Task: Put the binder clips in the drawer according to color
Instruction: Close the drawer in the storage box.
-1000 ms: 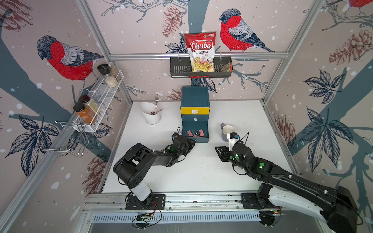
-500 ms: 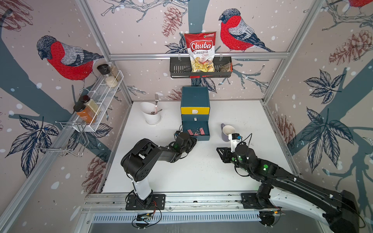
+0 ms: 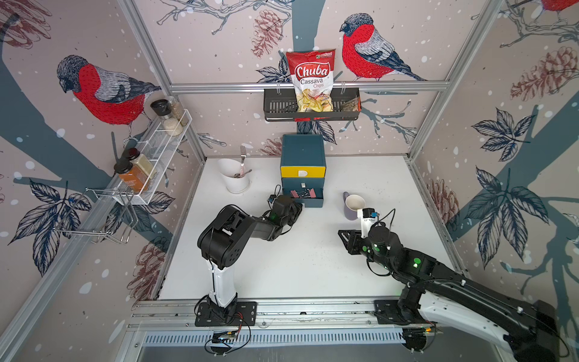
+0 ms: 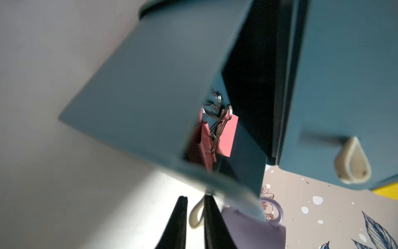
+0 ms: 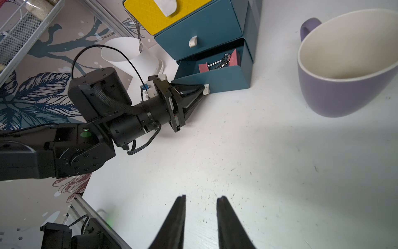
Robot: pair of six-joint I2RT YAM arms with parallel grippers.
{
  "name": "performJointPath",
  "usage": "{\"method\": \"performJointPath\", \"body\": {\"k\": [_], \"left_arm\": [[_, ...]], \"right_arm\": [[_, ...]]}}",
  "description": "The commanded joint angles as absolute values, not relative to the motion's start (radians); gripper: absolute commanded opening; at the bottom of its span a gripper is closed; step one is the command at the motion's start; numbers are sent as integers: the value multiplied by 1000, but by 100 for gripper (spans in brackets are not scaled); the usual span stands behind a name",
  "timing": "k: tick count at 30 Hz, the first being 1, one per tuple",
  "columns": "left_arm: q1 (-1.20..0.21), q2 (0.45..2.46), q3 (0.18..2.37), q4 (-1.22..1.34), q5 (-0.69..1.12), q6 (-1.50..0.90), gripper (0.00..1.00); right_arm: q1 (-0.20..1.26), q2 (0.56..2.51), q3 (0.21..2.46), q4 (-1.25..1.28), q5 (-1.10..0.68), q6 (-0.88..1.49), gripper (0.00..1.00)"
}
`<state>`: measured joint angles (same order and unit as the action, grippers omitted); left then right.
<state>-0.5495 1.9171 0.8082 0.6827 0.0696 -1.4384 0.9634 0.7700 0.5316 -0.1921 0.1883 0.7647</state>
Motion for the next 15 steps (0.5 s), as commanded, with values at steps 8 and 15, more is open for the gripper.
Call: {"method": "performJointPath", "body": {"k": [8, 15], "left_arm": [[-516, 2004, 883, 824, 63, -1505, 18], [-507, 2049, 950, 797, 70, -1519, 18]], "right_arm": [[963, 759, 516, -195, 208, 767, 31], [956, 760, 505, -190, 209, 767, 31]]}}
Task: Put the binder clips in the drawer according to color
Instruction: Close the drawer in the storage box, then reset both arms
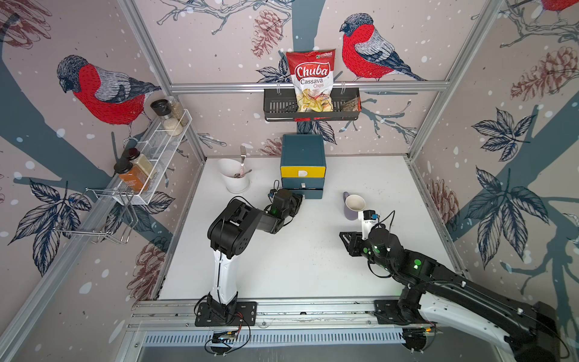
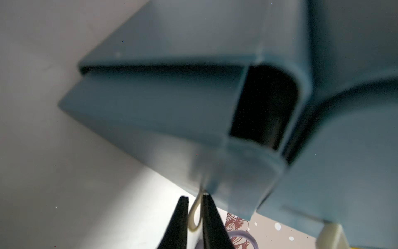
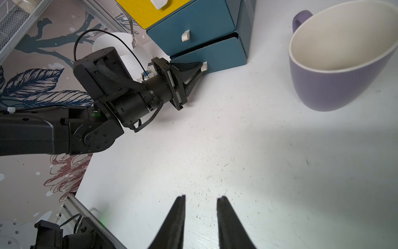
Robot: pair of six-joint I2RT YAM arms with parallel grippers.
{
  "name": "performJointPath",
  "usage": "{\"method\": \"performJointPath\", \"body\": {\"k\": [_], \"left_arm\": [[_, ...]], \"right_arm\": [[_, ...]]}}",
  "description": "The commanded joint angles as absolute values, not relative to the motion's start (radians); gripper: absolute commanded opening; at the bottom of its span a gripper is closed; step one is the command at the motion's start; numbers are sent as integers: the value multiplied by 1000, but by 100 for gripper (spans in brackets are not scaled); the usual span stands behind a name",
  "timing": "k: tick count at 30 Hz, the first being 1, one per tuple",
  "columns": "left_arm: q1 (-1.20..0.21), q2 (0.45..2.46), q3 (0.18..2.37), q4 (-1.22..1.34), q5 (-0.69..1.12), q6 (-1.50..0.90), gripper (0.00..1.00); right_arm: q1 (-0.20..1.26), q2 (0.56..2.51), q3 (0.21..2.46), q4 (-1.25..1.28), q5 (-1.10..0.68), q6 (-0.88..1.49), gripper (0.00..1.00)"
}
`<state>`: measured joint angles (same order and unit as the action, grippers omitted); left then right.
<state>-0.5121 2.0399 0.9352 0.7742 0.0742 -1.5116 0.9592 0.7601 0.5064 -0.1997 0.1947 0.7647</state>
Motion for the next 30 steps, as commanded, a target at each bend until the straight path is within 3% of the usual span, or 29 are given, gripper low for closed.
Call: {"method": "performJointPath", "body": {"k": [1, 15, 18, 19, 23, 24, 25, 26, 30], "left_arm": [[-505, 2052, 952, 800, 67, -1521, 18], [-481, 2073, 992, 790, 103, -1516, 18], [-488, 2031, 965, 787, 98, -1513, 21], [-494, 2010, 943, 790, 93, -1513, 24], [-527, 1856, 807, 792, 40, -1488, 52], [-535, 1803, 766, 784, 25, -1476, 64], [-542, 1752, 730, 769, 13, -1462, 90], [-548, 1685, 684, 745, -3, -1446, 97], [-557, 1373, 600, 490, -82, -1279, 97]], "right_arm": [[955, 759, 502, -189, 209, 767, 31], [941, 758, 492, -184, 213, 767, 32], [924, 748, 494, -190, 239, 763, 41], [913, 743, 499, -194, 249, 759, 45], [841, 732, 563, -232, 287, 701, 71], [818, 734, 590, -245, 300, 682, 83], [800, 733, 612, -255, 318, 666, 99], [775, 732, 637, -264, 333, 647, 100], [632, 735, 700, -260, 340, 578, 100]]}}
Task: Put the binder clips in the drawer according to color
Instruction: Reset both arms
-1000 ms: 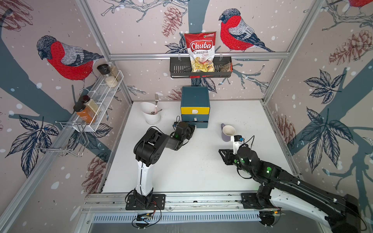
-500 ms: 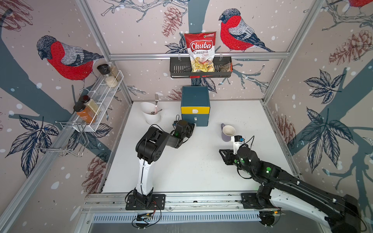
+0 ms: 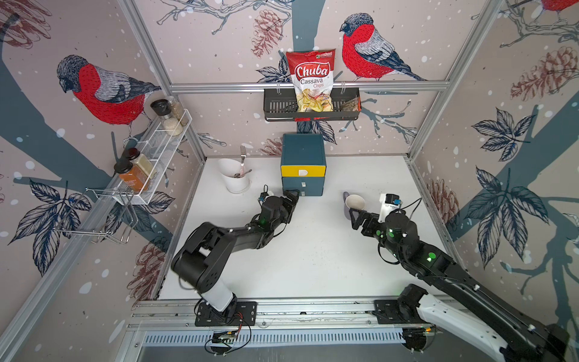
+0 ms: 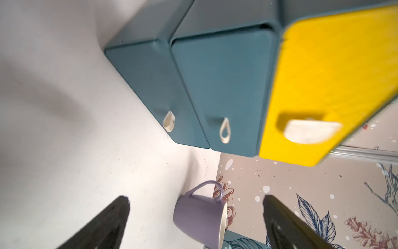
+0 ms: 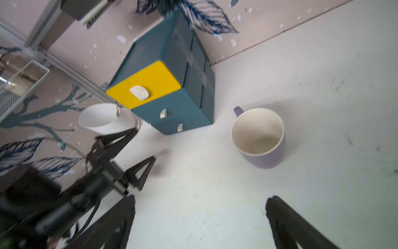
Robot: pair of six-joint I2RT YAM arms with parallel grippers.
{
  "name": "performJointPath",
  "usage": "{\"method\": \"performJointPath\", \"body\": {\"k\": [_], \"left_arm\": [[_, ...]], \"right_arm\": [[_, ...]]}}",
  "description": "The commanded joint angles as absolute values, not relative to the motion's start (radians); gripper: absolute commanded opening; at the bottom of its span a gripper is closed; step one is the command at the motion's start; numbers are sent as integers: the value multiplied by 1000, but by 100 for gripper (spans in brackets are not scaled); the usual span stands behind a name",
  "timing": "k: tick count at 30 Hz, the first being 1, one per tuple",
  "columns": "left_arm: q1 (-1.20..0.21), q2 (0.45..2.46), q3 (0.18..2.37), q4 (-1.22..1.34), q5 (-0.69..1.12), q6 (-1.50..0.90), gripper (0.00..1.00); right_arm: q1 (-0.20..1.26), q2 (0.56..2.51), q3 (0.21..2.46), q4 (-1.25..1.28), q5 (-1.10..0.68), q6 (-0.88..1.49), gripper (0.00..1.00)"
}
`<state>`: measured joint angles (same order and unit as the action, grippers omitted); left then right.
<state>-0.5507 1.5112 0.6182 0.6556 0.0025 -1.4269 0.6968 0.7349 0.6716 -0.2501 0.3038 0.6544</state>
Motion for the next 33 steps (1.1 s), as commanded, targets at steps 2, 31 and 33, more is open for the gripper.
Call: {"method": "performJointPath", "body": {"k": [2, 31, 33], "left_arm": [[-562, 1226, 611, 303, -141, -1173, 97], [-141, 1153, 187, 895, -475, -124, 99], [-118, 1239, 192, 989, -434, -112, 99]], "right_arm": [[559, 734, 702, -228, 308, 550, 100], [69, 1211, 3, 1380, 308, 34, 100], [60, 1270, 24, 1390, 288, 64, 100]]}}
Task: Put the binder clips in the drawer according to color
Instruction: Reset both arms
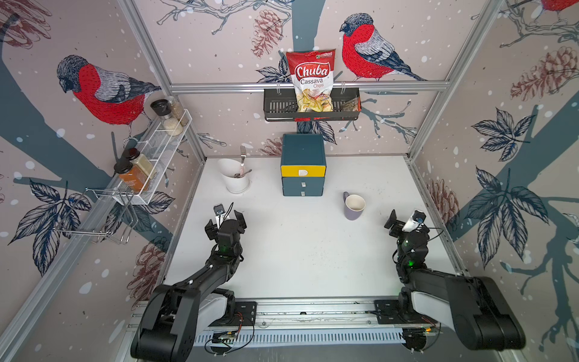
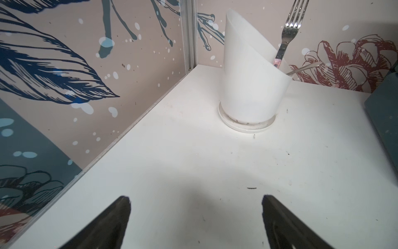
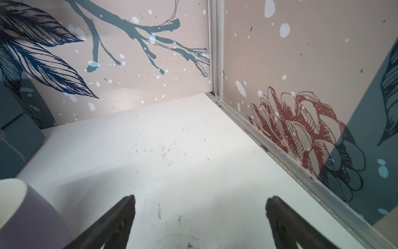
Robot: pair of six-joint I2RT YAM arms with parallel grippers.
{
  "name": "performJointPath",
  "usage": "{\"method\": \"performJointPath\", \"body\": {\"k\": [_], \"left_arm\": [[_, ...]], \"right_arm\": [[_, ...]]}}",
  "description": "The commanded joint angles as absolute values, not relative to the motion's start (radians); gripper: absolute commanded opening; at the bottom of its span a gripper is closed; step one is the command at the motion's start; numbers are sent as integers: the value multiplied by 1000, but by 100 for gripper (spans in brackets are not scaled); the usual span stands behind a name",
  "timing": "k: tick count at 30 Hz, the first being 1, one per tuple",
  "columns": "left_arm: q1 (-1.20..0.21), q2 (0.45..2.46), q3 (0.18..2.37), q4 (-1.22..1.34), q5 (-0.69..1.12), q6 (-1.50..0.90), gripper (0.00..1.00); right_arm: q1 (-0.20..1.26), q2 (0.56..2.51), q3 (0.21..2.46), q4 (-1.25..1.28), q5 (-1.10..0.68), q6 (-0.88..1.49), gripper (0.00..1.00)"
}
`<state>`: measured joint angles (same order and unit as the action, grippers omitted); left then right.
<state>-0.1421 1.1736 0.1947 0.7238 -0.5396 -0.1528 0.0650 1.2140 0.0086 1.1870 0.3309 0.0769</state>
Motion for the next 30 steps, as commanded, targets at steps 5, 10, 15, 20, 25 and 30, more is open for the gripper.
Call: {"method": "performJointPath", "body": {"k": [5, 10, 15, 20, 25, 30], "left_arm": [[-109, 1365, 262, 1048, -385, -44, 99], [-103, 1490, 229, 1242, -381, -23, 99], [-89, 1526, 231, 1259, -365, -37, 98], [-49, 1520, 240, 1220, -312, -71, 98], [-48, 1521, 240, 1225, -313, -71, 98], [-48, 1520, 238, 1226, -312, -71, 98]], "right_arm": [[79, 1541, -8, 1738, 267, 35, 100], [101, 1507, 28, 1613, 279, 17, 100], [94, 1517, 116, 1462, 270, 16, 100], [66, 1516, 203, 1288, 296, 66, 100], [61, 1510, 212, 1263, 287, 72, 100], [60, 1509, 212, 1262, 287, 72, 100]]}}
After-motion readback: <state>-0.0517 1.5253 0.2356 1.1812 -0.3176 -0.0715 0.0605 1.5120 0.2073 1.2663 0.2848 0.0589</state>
